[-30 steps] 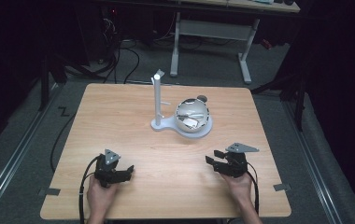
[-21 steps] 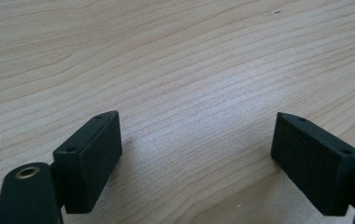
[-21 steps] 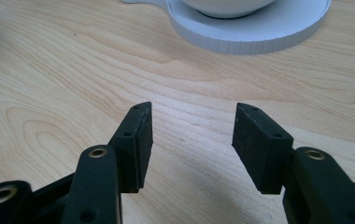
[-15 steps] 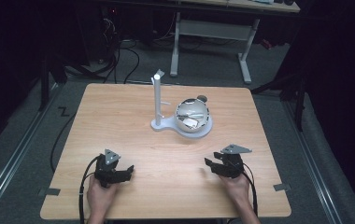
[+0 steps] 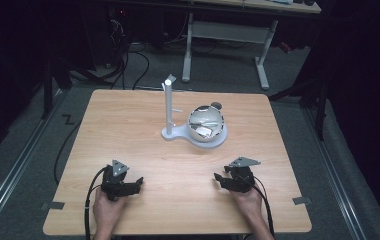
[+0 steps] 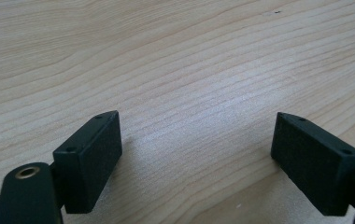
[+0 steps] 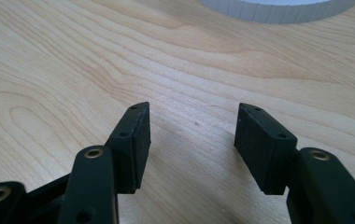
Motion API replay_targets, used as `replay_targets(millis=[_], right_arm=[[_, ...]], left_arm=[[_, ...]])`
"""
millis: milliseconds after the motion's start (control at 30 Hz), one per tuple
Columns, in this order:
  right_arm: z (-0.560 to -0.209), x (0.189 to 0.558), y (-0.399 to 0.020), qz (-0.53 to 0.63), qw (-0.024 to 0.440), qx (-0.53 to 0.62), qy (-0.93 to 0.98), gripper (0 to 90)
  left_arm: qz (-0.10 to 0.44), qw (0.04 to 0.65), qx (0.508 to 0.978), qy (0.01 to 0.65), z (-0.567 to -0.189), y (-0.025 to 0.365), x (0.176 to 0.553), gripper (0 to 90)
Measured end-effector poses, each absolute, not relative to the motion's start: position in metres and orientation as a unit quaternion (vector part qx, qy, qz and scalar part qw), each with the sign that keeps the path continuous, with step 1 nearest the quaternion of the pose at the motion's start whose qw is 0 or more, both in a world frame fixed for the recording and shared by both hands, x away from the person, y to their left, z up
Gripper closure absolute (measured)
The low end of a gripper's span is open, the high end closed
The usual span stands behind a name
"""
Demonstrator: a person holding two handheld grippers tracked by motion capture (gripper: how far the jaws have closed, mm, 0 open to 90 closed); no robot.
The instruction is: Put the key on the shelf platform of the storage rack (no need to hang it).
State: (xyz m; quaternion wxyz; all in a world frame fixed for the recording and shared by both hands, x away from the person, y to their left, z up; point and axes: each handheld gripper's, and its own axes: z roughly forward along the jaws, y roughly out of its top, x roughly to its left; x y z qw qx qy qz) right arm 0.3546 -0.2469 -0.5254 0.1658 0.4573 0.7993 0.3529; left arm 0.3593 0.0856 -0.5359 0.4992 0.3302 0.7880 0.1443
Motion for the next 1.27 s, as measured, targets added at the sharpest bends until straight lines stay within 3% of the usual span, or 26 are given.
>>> replay_targets(millis=[467,700,1267], right_arm=[[-0.530,0.356,-0.242,0.363,0.168,0.463,0.791,43.3],[-0.531,0.354,-0.235,0.339,0.206,0.449,0.800,40.2],[-0.532,0.354,-0.236,0.338,0.207,0.454,0.798,39.0]], left_arm=[[0.147,0.500,0.329,0.788,-0.536,0.086,0.360,16.7],[0.144,0.498,0.326,0.790,-0.536,0.086,0.360,16.7],[0.144,0.498,0.326,0.790,-0.536,0.086,0.359,16.6]])
